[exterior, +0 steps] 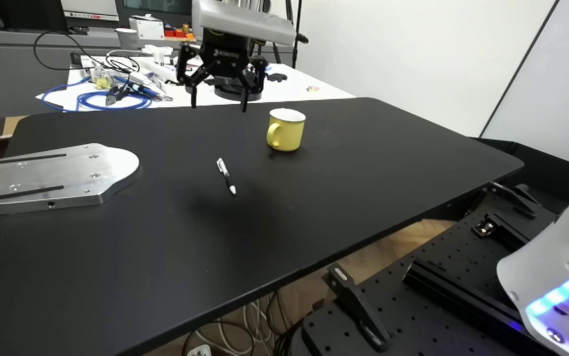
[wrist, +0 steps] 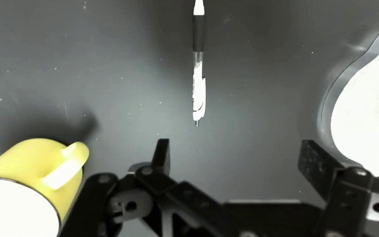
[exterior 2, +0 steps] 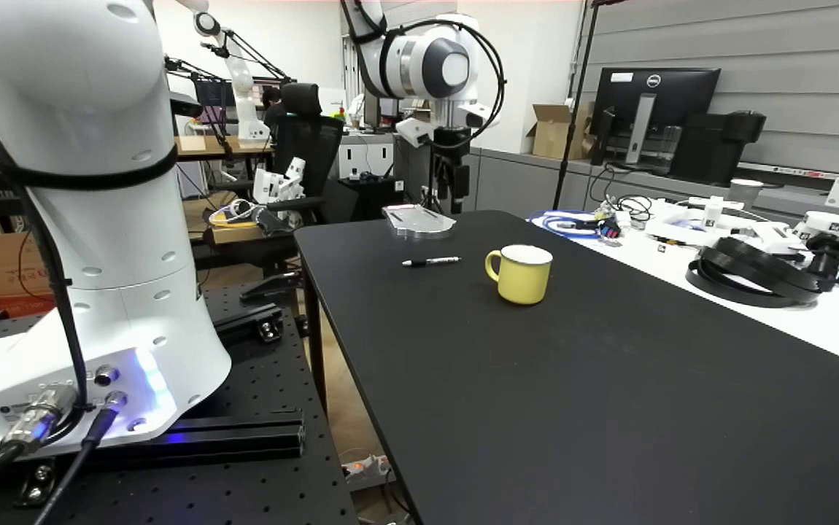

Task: Put the pen in the cup

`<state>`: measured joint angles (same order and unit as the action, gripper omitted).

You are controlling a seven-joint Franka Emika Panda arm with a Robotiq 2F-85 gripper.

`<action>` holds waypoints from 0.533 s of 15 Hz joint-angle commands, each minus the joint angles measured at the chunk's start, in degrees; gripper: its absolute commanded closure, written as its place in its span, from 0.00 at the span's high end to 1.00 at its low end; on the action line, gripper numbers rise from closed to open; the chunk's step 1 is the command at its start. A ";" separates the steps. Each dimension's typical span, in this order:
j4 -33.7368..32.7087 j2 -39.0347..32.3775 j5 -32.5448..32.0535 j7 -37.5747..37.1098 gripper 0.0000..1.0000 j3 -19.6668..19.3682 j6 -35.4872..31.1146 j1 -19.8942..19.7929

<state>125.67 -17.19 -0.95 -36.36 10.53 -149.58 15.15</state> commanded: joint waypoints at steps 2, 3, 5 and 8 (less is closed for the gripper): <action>-1.78 -3.98 1.65 -4.09 1.00 -2.29 -0.32 3.55; -1.58 -4.49 1.62 -4.59 1.00 -2.78 -0.53 4.08; -1.37 -5.61 1.94 -4.97 1.00 -3.44 -0.91 4.61; -1.21 -7.45 3.36 -4.76 1.00 -3.75 -2.18 4.88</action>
<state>125.18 -23.00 1.05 -39.40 7.72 -150.77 19.03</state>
